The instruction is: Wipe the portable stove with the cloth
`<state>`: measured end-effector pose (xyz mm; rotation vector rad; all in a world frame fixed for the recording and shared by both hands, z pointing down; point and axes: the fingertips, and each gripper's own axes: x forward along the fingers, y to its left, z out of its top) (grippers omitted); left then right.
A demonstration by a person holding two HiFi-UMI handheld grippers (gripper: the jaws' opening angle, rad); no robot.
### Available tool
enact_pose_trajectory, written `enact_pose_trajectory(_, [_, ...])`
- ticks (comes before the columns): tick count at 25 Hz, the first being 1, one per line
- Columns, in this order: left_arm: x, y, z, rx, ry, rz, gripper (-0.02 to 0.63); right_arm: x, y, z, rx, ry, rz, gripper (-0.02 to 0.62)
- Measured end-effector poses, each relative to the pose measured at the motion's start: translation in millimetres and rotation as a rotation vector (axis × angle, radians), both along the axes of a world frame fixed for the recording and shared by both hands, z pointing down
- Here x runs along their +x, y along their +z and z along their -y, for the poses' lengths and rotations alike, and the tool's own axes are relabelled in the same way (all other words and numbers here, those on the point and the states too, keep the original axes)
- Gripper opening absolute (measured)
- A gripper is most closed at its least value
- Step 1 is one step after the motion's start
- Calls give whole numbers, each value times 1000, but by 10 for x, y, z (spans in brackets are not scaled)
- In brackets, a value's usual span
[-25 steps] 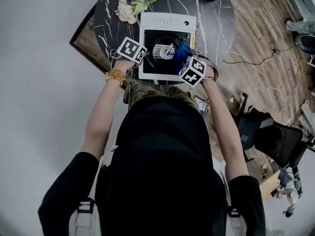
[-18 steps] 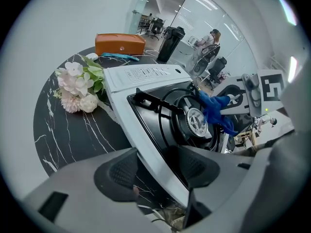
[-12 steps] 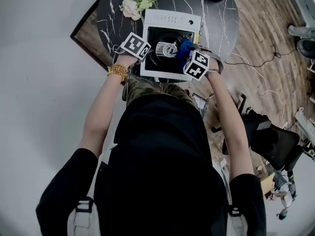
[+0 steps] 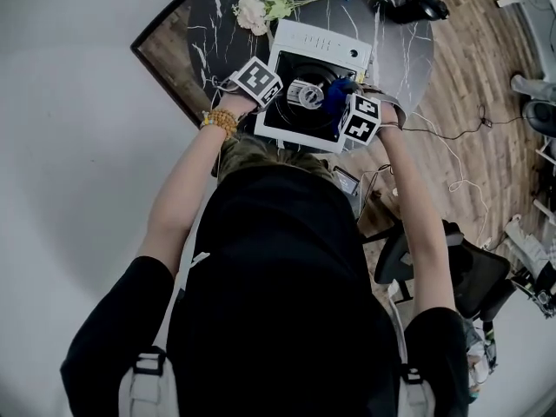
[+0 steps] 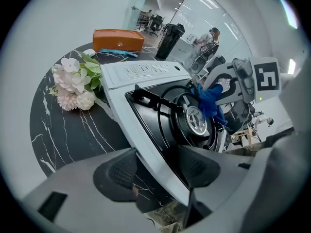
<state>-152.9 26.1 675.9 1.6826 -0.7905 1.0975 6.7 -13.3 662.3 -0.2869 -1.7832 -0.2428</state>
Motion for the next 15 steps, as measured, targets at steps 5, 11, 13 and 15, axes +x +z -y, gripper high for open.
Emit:
enact_pose_trajectory(5, [-6,4,9,-15,10,12,259,-11,40,14,-2,-176,-86,91])
enact_pose_trajectory(11, [-7,10,6,-18,-5,4,259,-14,71,24,32,-298,-104,91])
enact_pose_trajectory(13, [-9,15,5,-16,-9,1,259,-12,74,24,31,-249,-65,91])
enact_pose_trajectory(15, [-16,18,-2,-19,-13,-1,259,-18,77,21,23,-210,-49,91])
